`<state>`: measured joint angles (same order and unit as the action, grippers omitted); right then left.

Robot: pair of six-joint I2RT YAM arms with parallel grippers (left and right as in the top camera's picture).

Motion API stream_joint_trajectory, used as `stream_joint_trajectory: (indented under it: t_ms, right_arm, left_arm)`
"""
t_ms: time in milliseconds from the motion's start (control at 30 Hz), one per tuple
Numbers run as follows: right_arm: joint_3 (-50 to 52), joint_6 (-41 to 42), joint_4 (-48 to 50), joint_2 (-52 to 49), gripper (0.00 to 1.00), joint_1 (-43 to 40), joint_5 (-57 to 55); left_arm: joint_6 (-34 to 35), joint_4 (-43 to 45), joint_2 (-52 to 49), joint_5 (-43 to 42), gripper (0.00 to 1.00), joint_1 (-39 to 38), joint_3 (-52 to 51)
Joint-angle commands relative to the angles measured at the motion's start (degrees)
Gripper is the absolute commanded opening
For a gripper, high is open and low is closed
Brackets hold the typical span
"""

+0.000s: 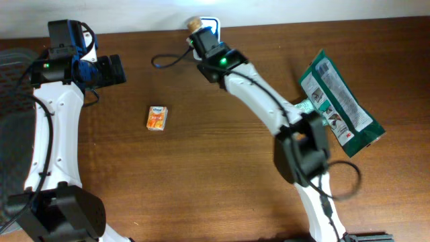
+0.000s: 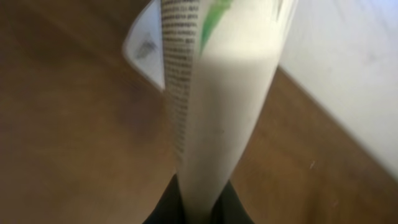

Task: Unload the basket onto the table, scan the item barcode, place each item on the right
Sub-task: 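Place the tube on the table right near the pouch, then reach the right gripper to the orange Kleenex tissue pack and grasp it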

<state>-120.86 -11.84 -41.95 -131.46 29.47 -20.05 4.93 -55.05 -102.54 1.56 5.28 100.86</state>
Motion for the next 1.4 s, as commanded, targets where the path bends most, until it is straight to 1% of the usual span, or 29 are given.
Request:
stream_joint_trajectory:
  t_ms: [0, 67, 133, 167, 200, 267, 333, 467, 500, 533, 567, 600, 633, 667, 700, 733, 800, 833, 900, 933, 967, 1033, 1067, 1100, 1200, 1267, 1333, 1367]
  right_arm:
    - [-1.6, 13.5, -9.1, 13.5, 0.04, -2.0, 10.8]
    - [-1.6, 14.9, -22.2, 17.8, 0.04, -4.6, 11.1]
    - [-1.1, 14.9, -34.6, 17.4, 0.04, -7.8, 11.1]
    - [0.7, 14.9, -39.0, 17.1, 0.04, -9.8, 11.1]
    - [3.4, 14.9, -40.1, 17.0, 0.04, -11.3, 11.1]
    - [13.0, 14.9, -38.6, 17.0, 0.04, -15.0, 11.1]
    - [21.3, 14.9, -33.4, 17.0, 0.04, -16.6, 11.1]
    - [31.2, 14.8, -24.3, 17.0, 0.04, -21.5, 11.9]
    - [32.1, 13.8, -24.3, 17.0, 0.10, -22.9, 11.9]
    - [32.1, 13.8, -24.7, 17.0, 0.41, -23.6, 11.9]
    - [32.0, 13.8, -24.7, 17.0, 0.53, -24.3, 12.0]
    - [30.1, 13.8, -26.3, 17.0, 0.59, -24.7, 12.0]
    - [27.1, 13.6, -28.9, 17.0, 0.63, -24.7, 12.0]
    - [20.5, 13.6, -33.2, 17.0, 0.67, -24.6, 12.7]
    - [14.9, 13.6, -35.6, 17.0, 0.67, -24.6, 15.9]
    - [9.7, 13.6, -36.3, 17.0, 0.67, -24.5, 25.1]
    - [8.0, 13.6, -33.6, 17.0, 0.65, -22.5, 39.7]
    - [8.5, 14.3, -31.4, 16.7, 0.63, -20.2, 44.1]
    - [12.0, 26.6, -21.2, 16.5, 0.61, -13.0, 44.5]
    - [15.5, 35.8, -12.7, 16.5, 0.58, -8.6, 44.4]
    - [17.8, 40.9, -7.4, 16.4, 0.57, -6.3, 43.3]
    - [21.6, 48.6, 1.6, 16.2, 0.55, -2.5, 39.7]
    - [24.2, 53.4, 8.1, 15.5, 0.55, 0.5, 36.7]
    - [25.5, 56.2, 12.1, 14.8, 0.54, 2.6, 34.5]
    - [25.8, 60.9, 22.1, 10.7, 0.52, 7.8, 31.7]
    - [25.8, 63.8, 25.0, 7.8, 0.50, 9.1, 32.2]
    - [25.8, 63.8, 27.6, 5.1, 0.49, 9.6, 32.2]
    - [25.8, 63.7, 28.2, 4.0, 0.47, 9.9, 32.2]
  left_arm:
    - [-0.7, 0.0, 0.4, 0.4, 0.99, 0.2, 0.1]
    - [-0.7, 0.0, 0.4, 0.4, 0.99, 0.2, 0.1]
    - [-0.7, 0.0, 0.4, 0.4, 0.99, 0.2, 0.1]
    - [-0.7, 0.0, 0.4, 0.4, 0.99, 0.2, 0.1]
    - [-0.7, 0.0, 0.4, 0.4, 0.99, 0.2, 0.1]
    - [-0.7, 0.0, 0.4, 0.4, 0.99, 0.2, 0.1]
    - [-0.7, 0.0, 0.4, 0.4, 0.99, 0.2, 0.1]
    - [-0.7, 0.0, 0.4, 0.4, 0.99, 0.2, 0.1]
    - [-0.7, 0.0, 0.4, 0.4, 0.99, 0.2, 0.1]
    - [-0.7, 0.0, 0.4, 0.4, 0.99, 0.2, 0.1]
    - [-0.7, 0.0, 0.4, 0.4, 0.99, 0.2, 0.1]
    - [-0.7, 0.0, 0.4, 0.4, 0.99, 0.2, 0.1]
    - [-0.7, 0.0, 0.4, 0.4, 0.99, 0.2, 0.1]
    - [-0.7, 0.0, 0.4, 0.4, 0.99, 0.2, 0.1]
    - [-0.7, 0.0, 0.4, 0.4, 0.99, 0.2, 0.1]
    - [-0.7, 0.0, 0.4, 0.4, 0.99, 0.2, 0.1]
    - [-0.7, 0.0, 0.4, 0.4, 0.99, 0.2, 0.1]
    - [-0.7, 0.0, 0.4, 0.4, 0.99, 0.2, 0.1]
    - [-0.7, 0.0, 0.4, 0.4, 0.99, 0.2, 0.1]
    - [-0.7, 0.0, 0.4, 0.4, 0.99, 0.2, 0.1]
    - [-0.7, 0.0, 0.4, 0.4, 0.99, 0.2, 0.1]
    - [-0.7, 0.0, 0.4, 0.4, 0.99, 0.2, 0.1]
    - [-0.7, 0.0, 0.4, 0.4, 0.99, 0.2, 0.1]
    - [-0.7, 0.0, 0.4, 0.4, 0.99, 0.2, 0.1]
    - [-0.7, 0.0, 0.4, 0.4, 0.99, 0.2, 0.1]
    - [-0.7, 0.0, 0.4, 0.4, 0.99, 0.2, 0.1]
    - [-0.7, 0.0, 0.4, 0.4, 0.99, 0.2, 0.1]
    - [-0.7, 0.0, 0.4, 0.4, 0.99, 0.2, 0.1]
